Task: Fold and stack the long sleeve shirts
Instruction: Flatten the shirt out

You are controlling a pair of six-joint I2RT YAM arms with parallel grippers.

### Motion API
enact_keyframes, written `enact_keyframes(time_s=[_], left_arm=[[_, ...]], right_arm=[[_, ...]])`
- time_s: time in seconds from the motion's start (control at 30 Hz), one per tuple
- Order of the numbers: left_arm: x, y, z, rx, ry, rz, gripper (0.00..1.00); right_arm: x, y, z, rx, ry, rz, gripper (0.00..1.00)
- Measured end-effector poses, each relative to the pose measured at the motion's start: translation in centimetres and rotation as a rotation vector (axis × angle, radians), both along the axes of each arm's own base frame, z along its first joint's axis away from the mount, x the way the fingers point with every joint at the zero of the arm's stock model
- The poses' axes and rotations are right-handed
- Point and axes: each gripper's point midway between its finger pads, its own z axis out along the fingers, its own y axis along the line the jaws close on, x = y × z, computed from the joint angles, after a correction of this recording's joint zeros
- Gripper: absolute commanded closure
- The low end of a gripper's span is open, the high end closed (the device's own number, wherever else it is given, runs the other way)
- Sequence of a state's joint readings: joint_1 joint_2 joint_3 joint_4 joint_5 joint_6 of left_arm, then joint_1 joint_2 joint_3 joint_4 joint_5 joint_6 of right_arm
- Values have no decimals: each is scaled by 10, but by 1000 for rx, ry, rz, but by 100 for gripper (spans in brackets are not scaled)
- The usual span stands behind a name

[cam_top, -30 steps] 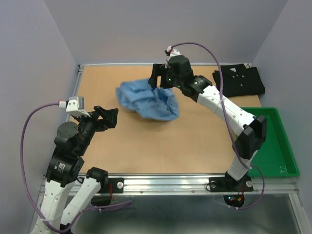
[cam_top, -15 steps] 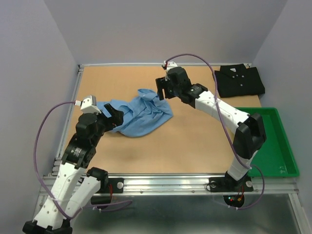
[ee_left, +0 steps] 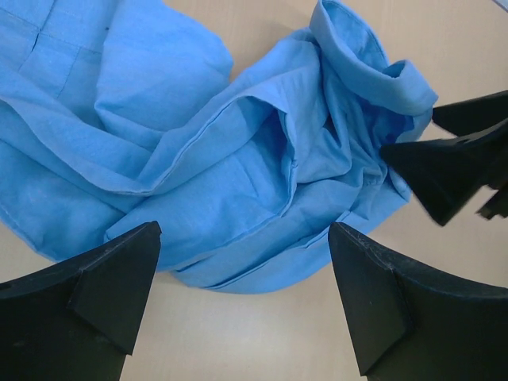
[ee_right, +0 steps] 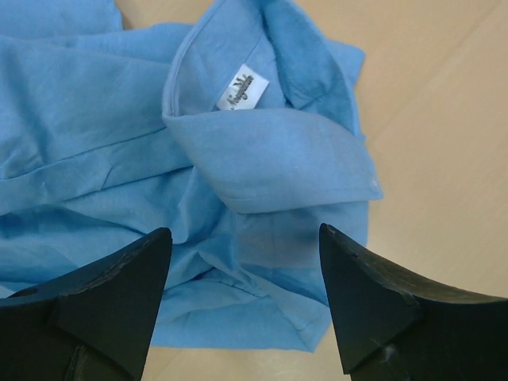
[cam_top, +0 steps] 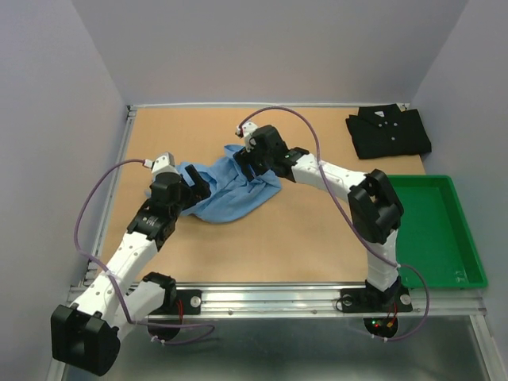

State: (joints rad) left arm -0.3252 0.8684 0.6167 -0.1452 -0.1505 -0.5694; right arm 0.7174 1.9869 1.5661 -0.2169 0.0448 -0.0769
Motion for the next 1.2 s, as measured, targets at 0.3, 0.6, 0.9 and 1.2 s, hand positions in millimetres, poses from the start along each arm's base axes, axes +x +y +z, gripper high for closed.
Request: enact_keyframes(time_s=[0.3,0.6,0.9,1.2], left_arm=[[12,-4,-7,4,3,-1,2],[19,-14,-26,21,51,-58,4],[32,-29,-38,56,78,-159,10],[43,-44,-42,73,85,-254,19]], right_arm=[[11,-10,-46,-134,-18,-79,71],[33,-33,-36,-104,-48,-214,99],[60,-112,-27,217,159,-447,99],[38,-132,-64,353,383,-525,99]])
